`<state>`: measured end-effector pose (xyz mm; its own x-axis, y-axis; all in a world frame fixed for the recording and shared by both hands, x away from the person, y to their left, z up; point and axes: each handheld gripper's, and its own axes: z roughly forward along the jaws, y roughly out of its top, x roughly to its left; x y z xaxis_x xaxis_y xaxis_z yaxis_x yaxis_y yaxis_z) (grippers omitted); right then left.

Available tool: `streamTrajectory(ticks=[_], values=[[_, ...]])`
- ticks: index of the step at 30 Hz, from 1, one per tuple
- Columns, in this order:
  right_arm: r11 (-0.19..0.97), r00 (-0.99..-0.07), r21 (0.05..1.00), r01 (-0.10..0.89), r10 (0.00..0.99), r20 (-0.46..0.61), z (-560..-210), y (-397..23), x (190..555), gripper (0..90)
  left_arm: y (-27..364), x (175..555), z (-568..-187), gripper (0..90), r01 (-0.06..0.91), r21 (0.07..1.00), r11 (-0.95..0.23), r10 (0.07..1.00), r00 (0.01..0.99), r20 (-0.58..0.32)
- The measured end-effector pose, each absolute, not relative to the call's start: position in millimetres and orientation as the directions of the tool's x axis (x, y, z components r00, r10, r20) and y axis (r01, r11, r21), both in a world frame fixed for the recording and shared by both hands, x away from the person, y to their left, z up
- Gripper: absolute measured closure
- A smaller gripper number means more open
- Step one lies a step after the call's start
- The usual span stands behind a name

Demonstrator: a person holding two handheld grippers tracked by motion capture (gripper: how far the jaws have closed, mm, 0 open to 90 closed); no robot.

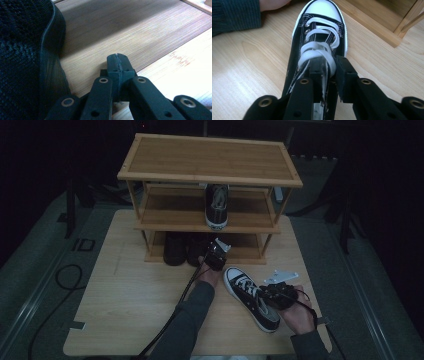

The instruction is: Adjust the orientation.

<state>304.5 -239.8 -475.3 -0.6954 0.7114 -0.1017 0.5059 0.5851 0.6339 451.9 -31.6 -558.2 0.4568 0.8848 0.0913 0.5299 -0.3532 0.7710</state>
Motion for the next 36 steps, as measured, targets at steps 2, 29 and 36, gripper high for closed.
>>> streamTrajectory(ticks=[2, 29, 36], values=[[0.584, -0.695, 0.636, 0.504, 0.711, -0.103, -474.9, -241.7, 302.6, 73.0, -31.6, 451.9, -558.2, 90.0, 0.530, 0.771, -0.352, 0.885, 0.457, 0.090], [0.571, -0.679, 0.627, 0.530, 0.729, -0.090, -475.0, -257.9, 291.3, 76.5, -31.5, 451.8, -558.2, 90.0, 0.530, 0.771, -0.352, 0.885, 0.457, 0.090], [0.603, -0.668, 0.586, 0.542, 0.732, -0.136, -486.6, -244.6, 296.8, 81.0, -31.4, 451.9, -558.2, 90.0, 0.531, 0.771, -0.351, 0.885, 0.457, 0.088]])
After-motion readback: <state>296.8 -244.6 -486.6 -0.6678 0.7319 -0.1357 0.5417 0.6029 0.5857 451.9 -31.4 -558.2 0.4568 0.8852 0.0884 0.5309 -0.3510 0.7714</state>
